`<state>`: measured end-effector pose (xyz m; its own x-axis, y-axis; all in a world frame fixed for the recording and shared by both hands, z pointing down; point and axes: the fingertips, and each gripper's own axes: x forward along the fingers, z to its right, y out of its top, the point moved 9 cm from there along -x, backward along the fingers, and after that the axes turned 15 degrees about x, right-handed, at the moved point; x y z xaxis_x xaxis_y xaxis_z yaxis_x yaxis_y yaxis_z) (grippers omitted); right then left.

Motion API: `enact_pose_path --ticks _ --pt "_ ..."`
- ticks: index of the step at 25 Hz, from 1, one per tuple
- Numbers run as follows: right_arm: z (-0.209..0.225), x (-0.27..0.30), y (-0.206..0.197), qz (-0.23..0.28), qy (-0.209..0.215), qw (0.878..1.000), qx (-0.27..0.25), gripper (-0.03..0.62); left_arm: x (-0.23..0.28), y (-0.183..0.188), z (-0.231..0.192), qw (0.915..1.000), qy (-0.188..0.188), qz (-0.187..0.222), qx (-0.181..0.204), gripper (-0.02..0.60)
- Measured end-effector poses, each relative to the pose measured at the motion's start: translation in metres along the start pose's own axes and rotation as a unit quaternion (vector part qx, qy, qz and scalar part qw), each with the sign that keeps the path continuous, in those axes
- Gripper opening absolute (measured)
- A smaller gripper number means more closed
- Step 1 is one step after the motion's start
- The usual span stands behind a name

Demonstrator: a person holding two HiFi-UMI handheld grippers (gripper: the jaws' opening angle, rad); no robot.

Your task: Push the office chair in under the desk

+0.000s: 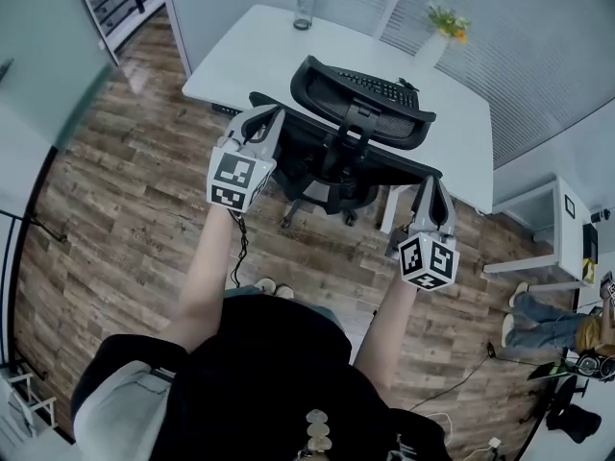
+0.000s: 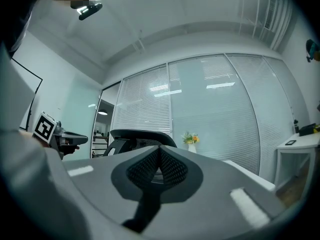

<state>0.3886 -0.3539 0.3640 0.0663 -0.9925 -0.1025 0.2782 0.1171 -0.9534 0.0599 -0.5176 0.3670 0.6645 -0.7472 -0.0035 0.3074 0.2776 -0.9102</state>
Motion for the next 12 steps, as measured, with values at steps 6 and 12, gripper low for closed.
enact_pose_path --ticks 6,12 --pt "0.0010 0.0026 0.0016 0.003 0.004 1.000 0.007 0.005 0.0010 -0.0026 0.0022 0.9999 -0.001 -0.011 0.005 0.008" --pt "0.0011 0.0032 0.0010 -0.002 0.006 1.000 0.007 0.005 0.0016 -0.0017 0.0035 0.9999 -0.001 -0.013 0.007 0.008"
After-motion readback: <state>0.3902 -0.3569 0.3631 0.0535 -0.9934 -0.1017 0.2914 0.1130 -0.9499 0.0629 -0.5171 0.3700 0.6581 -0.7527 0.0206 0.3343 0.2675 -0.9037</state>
